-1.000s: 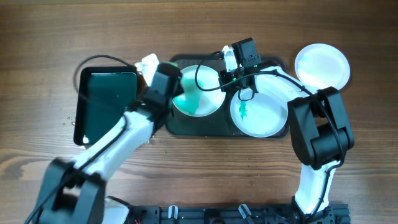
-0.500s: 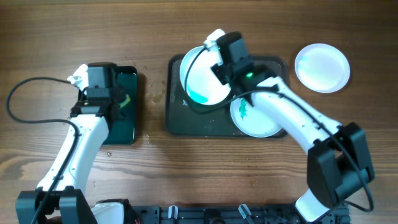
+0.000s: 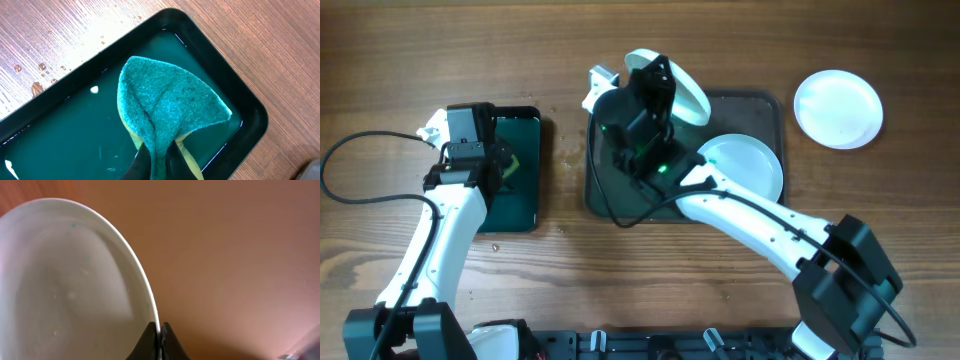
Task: Clean dirty plates on tray and stack at the side
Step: 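Lift the scrubbed plate with right gripper and stack it on the side plate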
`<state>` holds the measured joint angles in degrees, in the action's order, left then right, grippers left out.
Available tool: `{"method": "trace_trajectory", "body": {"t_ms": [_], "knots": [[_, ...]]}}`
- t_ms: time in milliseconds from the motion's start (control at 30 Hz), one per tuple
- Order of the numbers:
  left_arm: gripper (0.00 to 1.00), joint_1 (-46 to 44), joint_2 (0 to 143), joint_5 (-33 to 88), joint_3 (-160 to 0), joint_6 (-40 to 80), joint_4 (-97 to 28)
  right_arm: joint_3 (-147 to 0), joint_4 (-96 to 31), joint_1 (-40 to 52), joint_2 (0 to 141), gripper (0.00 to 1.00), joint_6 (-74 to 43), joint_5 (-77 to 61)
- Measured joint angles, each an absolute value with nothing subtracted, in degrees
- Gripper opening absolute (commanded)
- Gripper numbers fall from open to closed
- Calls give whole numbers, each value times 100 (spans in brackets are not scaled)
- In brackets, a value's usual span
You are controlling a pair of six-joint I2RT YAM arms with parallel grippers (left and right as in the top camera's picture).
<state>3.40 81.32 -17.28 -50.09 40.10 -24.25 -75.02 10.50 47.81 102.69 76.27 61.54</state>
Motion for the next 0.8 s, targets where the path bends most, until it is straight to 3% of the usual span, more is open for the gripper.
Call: {"method": "trace_trajectory", "body": {"t_ms": [100,200,333,433,633,800], "knots": [[4,340,8132,-1728,-5009,4012,-2425,-7502,1288,4871,10267,4,8414,6431],[4,340,8132,-1728,-5009,4010,-2425,-7509,978,4871,10256,4,8407,6455],[4,340,8132,-1728,-5009,4012,-2425,-7502,-528,4759,10237,4,7026,5476],[4,340,8132,-1728,-5009,4012,-2429,-7496,-550,4440,10237,4,5872,4805],[4,340,8132,-1728,-5009,4010,-2445,-7491,-1031,2593,9955,4,3599,2875],[4,340,8132,-1728,-5009,4010,-2445,-7494,-1564,-287,9767,4,1269,-161]]}}
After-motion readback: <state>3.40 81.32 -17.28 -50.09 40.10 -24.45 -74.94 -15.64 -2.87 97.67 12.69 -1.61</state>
